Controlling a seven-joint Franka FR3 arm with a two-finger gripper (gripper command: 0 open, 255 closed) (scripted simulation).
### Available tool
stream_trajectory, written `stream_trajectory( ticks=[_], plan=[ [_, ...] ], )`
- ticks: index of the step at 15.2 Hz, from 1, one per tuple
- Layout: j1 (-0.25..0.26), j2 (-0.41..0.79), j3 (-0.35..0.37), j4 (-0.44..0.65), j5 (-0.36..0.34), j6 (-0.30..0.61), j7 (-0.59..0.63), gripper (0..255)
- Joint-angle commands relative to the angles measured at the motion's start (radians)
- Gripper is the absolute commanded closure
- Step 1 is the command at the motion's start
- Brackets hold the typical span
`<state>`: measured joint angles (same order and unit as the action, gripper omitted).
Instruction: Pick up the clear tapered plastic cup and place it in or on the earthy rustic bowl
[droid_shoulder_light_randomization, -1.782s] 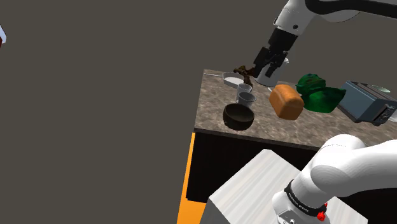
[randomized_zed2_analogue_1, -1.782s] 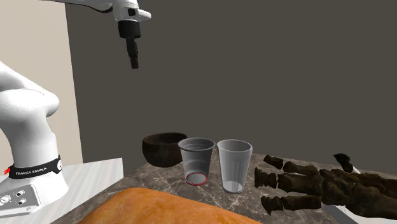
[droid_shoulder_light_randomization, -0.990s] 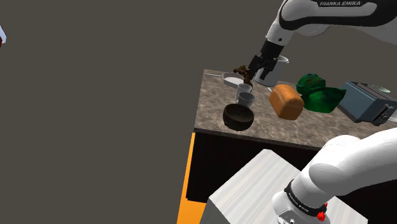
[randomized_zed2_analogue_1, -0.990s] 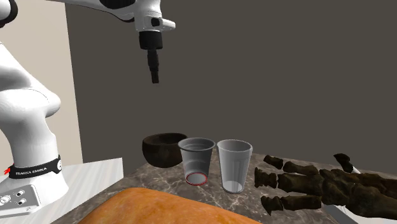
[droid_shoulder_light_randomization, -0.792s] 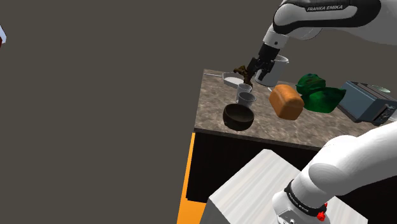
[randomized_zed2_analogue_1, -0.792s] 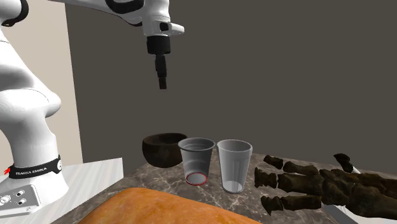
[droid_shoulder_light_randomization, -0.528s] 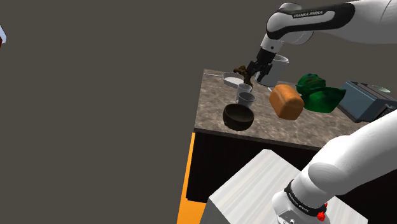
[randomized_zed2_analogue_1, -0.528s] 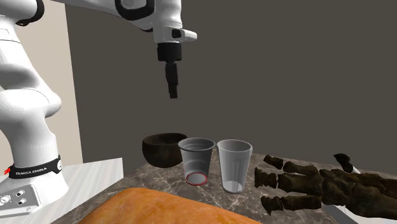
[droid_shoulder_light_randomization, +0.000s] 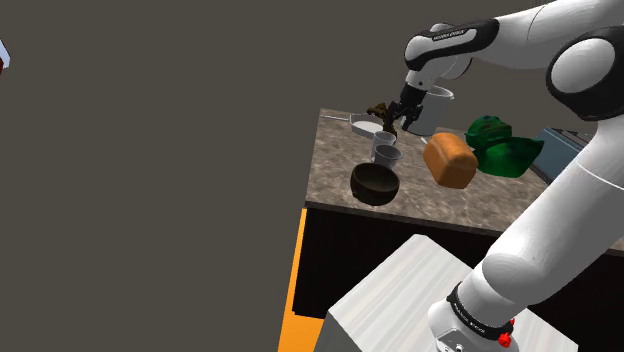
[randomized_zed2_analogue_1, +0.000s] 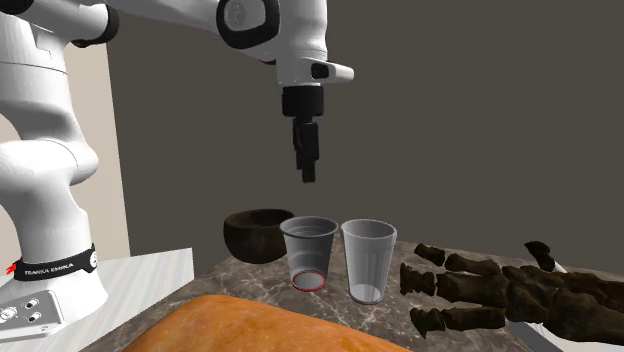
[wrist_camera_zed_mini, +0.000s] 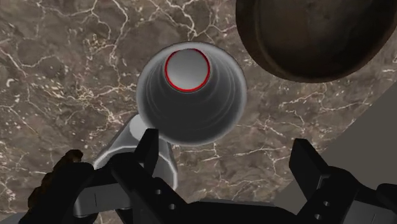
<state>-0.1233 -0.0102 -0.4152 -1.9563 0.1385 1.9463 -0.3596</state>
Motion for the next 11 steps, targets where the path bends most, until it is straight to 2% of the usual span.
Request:
stream_trajectory(
  ticks=[1, 6, 11],
  plan=[
    [-0.015, 0.071, -0.016, 0.052, 0.030, 0.006, -0.031, 0],
    [-0.076, 0.264, -0.038, 0.210, 0.114, 0.001, -0.107, 0],
    [-0.162, 0.463, -0.037, 0.408, 0.191, -0.031, -0.159, 0]
  ],
)
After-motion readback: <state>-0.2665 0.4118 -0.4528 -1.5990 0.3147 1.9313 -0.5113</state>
